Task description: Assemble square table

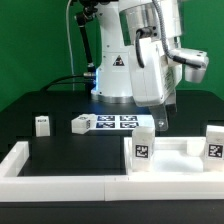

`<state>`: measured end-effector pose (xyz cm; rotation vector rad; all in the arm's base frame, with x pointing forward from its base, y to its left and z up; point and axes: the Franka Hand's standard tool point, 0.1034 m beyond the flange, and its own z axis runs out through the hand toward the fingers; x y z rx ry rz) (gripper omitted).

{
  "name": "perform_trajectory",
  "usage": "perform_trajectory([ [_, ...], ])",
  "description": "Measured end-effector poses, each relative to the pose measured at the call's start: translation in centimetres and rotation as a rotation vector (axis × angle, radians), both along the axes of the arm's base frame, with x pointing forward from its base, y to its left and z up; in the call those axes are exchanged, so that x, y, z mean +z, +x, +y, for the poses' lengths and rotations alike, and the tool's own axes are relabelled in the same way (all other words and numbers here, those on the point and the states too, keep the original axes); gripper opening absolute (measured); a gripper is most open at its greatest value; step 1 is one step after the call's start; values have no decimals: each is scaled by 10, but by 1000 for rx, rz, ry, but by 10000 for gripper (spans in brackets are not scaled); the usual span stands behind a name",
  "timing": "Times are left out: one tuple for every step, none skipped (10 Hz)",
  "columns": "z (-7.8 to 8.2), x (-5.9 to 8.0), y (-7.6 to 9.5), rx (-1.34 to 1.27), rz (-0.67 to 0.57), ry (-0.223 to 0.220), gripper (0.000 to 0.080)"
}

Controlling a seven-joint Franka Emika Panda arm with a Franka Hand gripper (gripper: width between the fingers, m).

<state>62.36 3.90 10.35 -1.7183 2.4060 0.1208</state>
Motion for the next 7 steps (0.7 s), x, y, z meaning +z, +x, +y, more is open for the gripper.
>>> perform_trajectory([
  [0, 0, 0, 0, 1, 0, 649],
  [0, -1, 0, 0, 2, -1, 649],
  [0, -2, -1, 0, 2, -1, 649],
  [1, -2, -1, -4, -15, -8, 649],
  [5, -4, -14, -18, -81, -44, 649],
  [13, -12, -38, -13, -96, -65, 649],
  [21, -20, -53, -3, -105, -85, 649],
])
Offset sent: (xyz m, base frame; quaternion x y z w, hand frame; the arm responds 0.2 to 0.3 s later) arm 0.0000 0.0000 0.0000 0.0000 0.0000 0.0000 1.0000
